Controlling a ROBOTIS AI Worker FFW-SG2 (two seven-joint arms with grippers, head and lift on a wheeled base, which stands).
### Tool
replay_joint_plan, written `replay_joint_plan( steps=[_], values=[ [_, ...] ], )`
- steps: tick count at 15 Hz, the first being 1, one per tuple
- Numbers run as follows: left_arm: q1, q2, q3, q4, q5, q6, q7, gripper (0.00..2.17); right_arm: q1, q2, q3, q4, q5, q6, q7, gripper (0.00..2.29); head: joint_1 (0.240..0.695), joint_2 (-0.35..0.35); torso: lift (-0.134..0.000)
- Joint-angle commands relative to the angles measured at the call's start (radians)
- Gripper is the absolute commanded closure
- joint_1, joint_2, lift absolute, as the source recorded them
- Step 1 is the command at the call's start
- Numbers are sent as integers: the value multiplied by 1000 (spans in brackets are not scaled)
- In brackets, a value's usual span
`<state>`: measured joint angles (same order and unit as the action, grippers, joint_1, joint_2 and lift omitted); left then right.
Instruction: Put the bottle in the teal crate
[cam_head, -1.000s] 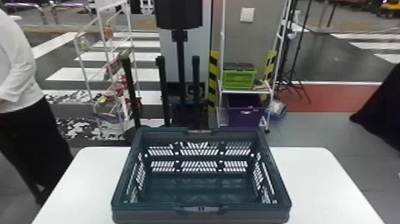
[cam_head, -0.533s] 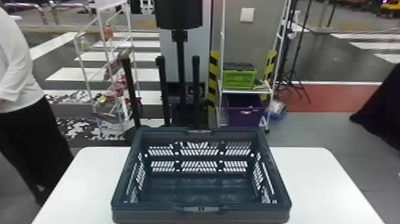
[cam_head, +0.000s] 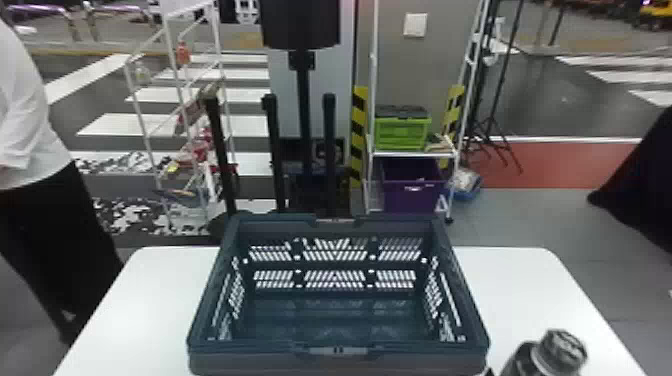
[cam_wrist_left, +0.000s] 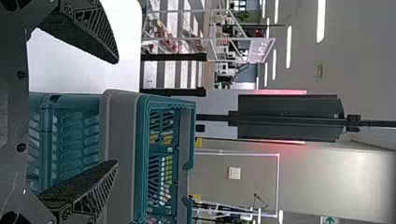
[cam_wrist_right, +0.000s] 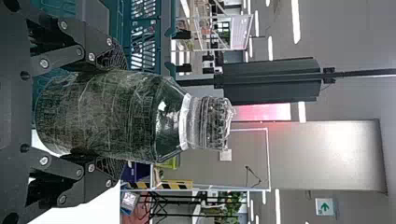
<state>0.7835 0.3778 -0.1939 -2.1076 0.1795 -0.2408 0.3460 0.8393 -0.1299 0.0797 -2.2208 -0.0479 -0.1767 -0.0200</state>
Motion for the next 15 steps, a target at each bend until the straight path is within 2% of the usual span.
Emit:
replay_joint_plan(
  steps=[1, 5, 9, 11, 15],
  values=[
    [5, 0, 1, 1, -2, -5, 2, 120, -71, 0, 6, -68, 5, 179, 0, 2283, 499, 0, 0],
    [16, 1, 5, -6, -5, -18, 2, 117, -210, -7, 31, -151, 8, 480, 0, 2283, 499, 0, 0],
    [17, 0, 7, -6, -5, -18, 2, 117, -408, -16, 103, -181, 7, 799, 0, 2283, 499, 0, 0],
    [17, 0, 7, -5, -5, -18, 2, 117, -533, -17, 147, -171, 7, 995, -3, 2283, 499, 0, 0],
    [28, -5, 11, -2, -5, -21, 4, 117, -763, -10, 215, -79, -23, 1256, -8, 2283, 499, 0, 0]
  ],
)
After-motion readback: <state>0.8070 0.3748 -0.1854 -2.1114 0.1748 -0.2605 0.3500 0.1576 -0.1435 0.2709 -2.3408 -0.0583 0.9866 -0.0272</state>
